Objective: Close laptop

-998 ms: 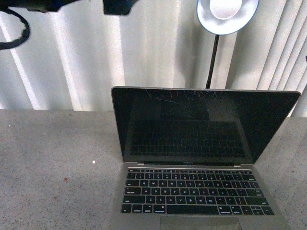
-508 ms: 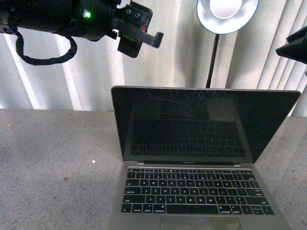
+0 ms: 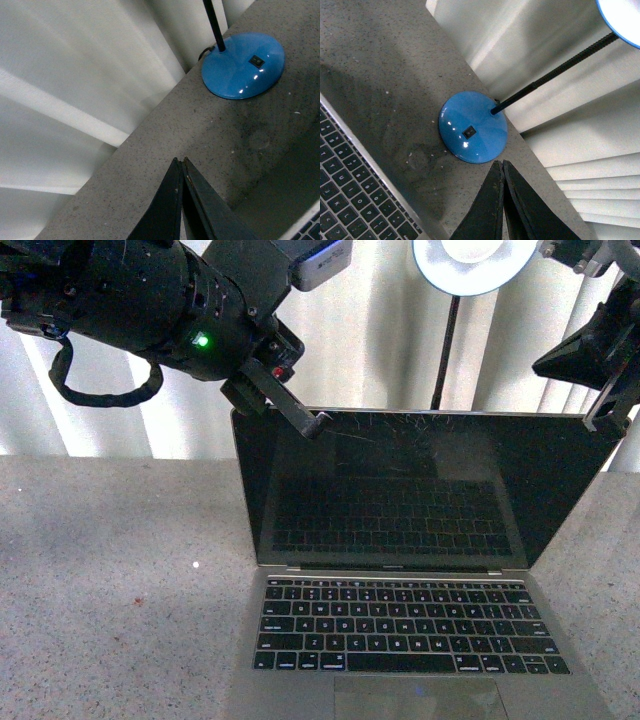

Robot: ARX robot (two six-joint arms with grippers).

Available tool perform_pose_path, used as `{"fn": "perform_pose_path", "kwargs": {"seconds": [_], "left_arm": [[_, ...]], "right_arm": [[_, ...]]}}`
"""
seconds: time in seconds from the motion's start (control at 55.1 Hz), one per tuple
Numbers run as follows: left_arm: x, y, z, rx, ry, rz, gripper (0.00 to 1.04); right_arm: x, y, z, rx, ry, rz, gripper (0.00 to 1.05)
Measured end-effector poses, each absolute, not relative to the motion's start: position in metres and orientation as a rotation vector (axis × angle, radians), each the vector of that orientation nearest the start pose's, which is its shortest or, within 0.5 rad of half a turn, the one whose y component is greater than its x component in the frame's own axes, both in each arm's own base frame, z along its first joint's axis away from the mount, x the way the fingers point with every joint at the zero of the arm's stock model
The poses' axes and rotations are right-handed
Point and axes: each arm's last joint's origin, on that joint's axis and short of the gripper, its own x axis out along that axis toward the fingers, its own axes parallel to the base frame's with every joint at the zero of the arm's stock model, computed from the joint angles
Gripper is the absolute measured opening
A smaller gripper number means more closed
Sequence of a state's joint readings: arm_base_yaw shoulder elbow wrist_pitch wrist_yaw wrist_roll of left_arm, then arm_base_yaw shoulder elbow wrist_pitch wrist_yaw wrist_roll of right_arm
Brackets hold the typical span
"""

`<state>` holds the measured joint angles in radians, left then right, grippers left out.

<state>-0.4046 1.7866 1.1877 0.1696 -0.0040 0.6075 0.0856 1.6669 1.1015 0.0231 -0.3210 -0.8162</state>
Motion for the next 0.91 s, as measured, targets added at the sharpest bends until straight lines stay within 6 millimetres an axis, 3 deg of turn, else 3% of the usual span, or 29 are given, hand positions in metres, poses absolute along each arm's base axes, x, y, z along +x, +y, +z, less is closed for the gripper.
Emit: {"fn": "perform_pose_path", "kwargs": {"seconds": [0.381, 0.544, 0.907], "left_arm": [[0.362, -0.167, 0.229, 0.71, 0.321, -0.582, 0.04], [0.356, -0.164, 0.225, 0.708, 0.382, -0.669, 0.04], [0.351, -0.159, 0.217, 0.723, 0.421, -0.685, 0.04]], "right_arm": [[0.361, 0.046, 0.228, -0.73, 0.395, 0.663, 0.03], [0.357, 0.049, 0.221, -0.731, 0.427, 0.698, 0.03], [0.339, 0.054, 0.207, -0.729, 0.503, 0.775, 0.03]]}}
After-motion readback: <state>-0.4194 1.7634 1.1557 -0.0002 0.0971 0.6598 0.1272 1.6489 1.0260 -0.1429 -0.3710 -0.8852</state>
